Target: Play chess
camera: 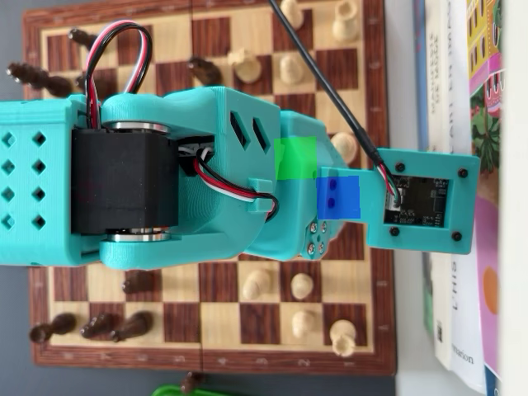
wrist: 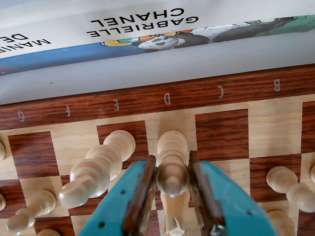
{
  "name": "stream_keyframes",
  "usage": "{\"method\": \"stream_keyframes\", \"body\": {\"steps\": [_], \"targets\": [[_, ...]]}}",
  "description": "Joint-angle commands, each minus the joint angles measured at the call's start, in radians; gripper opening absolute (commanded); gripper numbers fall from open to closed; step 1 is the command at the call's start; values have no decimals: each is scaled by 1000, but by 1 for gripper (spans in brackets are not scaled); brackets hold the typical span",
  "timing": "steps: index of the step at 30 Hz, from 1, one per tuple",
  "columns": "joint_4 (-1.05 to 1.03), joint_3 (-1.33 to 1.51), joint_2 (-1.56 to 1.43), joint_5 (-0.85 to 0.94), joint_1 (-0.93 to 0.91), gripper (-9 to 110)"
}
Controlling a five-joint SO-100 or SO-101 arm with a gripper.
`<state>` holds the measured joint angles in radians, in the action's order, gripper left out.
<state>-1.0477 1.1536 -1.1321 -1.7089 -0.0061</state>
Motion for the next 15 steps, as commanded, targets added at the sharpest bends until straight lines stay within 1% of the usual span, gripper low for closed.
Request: {"method": "stream_keyframes", "body": {"steps": [1,12,15], "targets": [[-5,-49,-23,-6,0,10],[-5,-51,-25,-6,2,10],[-5,-52,-25,-5,2,8]]}}
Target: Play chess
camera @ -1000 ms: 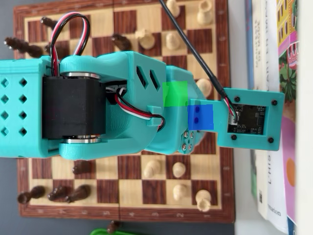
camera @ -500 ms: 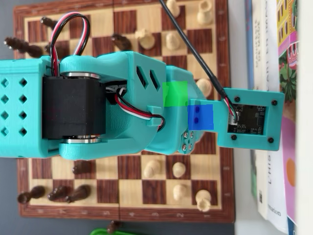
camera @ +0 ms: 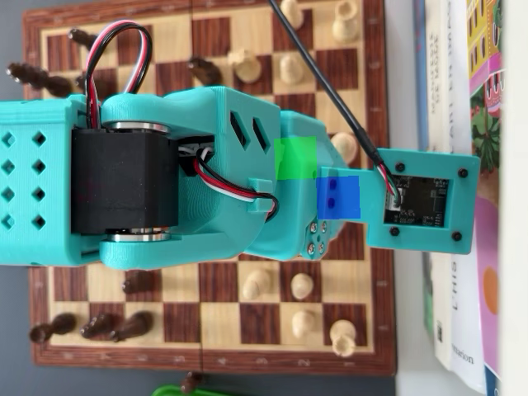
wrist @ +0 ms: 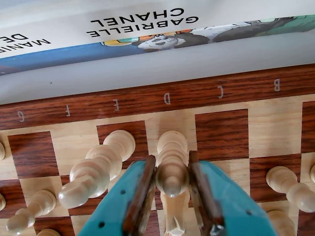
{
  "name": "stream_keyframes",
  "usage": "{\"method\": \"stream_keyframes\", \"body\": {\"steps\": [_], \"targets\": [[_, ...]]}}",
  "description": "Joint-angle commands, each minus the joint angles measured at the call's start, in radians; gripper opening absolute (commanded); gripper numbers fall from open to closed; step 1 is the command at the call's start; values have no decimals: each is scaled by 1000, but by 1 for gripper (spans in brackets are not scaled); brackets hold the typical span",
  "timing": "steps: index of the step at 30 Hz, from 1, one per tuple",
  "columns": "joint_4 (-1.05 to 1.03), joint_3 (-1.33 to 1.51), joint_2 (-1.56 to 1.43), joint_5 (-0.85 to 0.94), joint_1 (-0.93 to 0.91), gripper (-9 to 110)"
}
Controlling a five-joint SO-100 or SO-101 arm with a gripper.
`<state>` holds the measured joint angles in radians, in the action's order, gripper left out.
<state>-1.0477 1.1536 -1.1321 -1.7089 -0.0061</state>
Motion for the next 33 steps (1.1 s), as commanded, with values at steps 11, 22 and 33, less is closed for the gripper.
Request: {"method": "stream_keyframes", "body": {"steps": [11,22,33], "targets": [[-5,-43,-91,0,3,7],[-69,-43,-178,-6,3,7],[-69,123,-388,-35,20,7]]}}
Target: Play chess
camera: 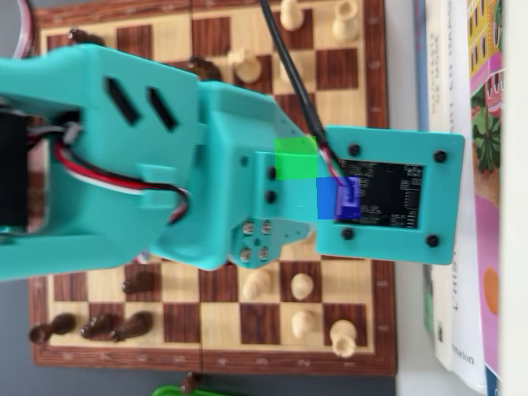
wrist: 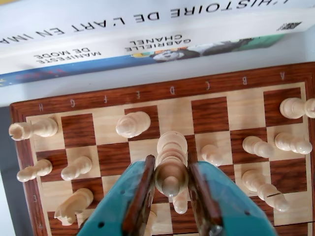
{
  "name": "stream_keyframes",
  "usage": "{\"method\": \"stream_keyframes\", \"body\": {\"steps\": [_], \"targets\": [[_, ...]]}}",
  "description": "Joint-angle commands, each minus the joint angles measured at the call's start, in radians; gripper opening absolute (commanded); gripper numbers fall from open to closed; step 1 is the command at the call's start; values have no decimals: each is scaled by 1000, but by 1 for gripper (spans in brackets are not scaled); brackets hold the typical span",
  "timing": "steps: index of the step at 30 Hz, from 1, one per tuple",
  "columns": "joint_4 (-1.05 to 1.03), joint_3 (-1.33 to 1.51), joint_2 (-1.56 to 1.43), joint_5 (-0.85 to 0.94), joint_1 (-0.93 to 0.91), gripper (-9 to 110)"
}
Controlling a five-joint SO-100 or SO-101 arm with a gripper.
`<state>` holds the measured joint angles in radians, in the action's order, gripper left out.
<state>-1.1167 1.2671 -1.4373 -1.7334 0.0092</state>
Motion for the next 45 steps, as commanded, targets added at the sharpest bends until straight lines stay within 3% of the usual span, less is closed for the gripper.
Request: {"method": "stream_keyframes", "body": {"steps": [1,18,45], "targets": [[0,25,-95,-11,9,7],[89,262,-184,-40,114,7],[140,219,2,-51,112,7]]}}
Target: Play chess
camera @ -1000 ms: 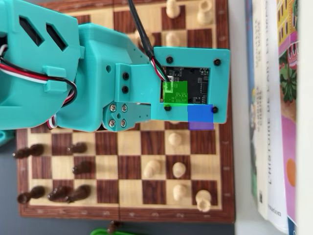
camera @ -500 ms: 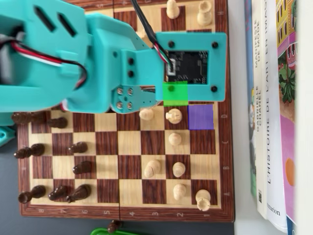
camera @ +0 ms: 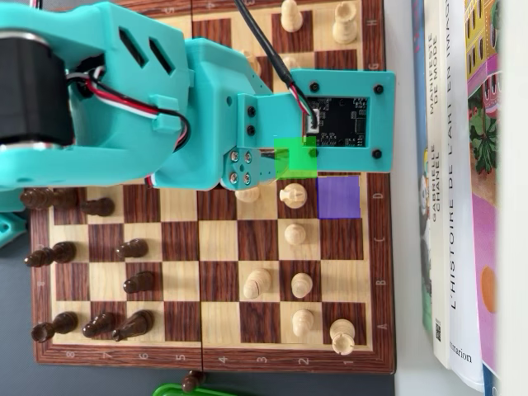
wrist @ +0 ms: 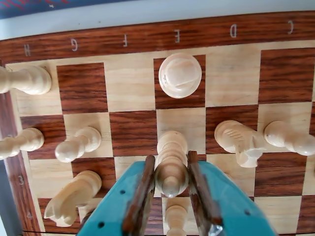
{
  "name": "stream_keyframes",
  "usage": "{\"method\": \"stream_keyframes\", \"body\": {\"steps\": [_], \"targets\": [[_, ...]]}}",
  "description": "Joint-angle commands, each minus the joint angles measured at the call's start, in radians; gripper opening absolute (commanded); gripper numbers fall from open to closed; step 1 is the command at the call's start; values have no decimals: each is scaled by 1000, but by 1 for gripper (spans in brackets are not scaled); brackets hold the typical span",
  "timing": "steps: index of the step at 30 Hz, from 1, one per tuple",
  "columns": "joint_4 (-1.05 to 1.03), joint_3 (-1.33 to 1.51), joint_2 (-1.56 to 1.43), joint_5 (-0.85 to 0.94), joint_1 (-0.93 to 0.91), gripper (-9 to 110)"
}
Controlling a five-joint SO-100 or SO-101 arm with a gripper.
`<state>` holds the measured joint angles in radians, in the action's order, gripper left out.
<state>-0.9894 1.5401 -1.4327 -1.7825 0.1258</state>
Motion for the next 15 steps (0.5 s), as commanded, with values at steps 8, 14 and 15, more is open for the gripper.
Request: {"method": "stream_keyframes", "body": {"steps": [8,14,15], "targets": [[14,-57,9,-2,-12,7],[14,-63,9,-2,-14,7],[14,-67,9,0,-14,7]]}}
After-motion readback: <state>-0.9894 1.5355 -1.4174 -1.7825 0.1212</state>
